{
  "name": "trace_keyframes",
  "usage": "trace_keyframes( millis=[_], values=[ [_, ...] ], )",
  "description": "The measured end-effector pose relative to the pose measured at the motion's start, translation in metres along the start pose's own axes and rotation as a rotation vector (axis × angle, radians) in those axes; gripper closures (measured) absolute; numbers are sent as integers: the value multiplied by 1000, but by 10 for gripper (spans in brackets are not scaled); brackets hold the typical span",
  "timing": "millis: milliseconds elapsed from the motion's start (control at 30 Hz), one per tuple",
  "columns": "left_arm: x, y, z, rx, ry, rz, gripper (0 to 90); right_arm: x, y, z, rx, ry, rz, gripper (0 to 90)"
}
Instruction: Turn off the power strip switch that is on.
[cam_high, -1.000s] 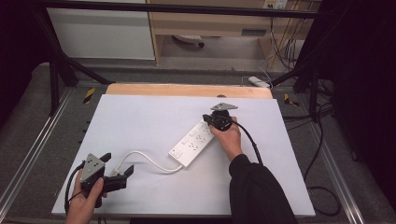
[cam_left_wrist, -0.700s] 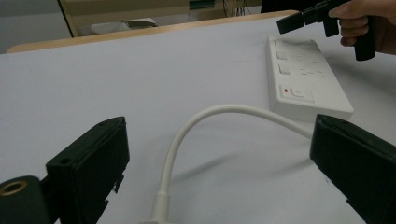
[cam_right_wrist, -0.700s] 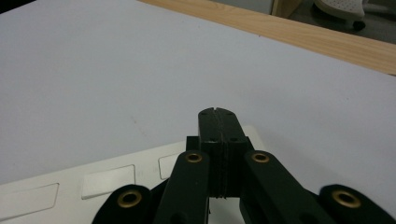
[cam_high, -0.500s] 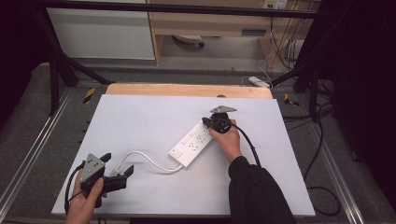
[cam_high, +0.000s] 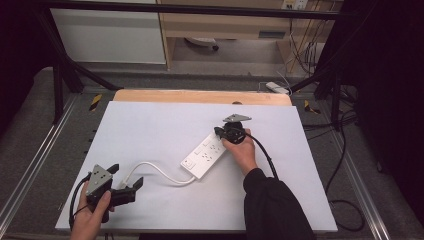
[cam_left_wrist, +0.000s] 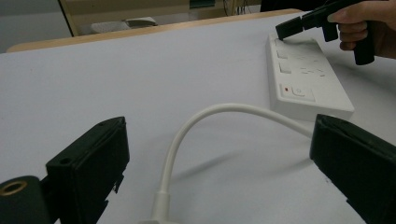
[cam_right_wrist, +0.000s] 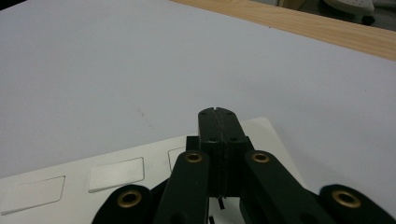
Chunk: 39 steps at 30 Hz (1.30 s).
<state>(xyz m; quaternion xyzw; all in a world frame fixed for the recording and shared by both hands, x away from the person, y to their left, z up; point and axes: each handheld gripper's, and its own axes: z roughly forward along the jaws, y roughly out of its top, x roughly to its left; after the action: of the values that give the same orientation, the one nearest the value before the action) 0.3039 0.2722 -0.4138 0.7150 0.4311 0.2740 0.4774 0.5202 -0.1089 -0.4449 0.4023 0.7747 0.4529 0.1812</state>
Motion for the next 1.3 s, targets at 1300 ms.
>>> trace_keyframes(
  millis=[1300],
  values=[
    [0,0,0,2,0,0,50,-1,-8,0,-37,0,-13,900]
  ],
)
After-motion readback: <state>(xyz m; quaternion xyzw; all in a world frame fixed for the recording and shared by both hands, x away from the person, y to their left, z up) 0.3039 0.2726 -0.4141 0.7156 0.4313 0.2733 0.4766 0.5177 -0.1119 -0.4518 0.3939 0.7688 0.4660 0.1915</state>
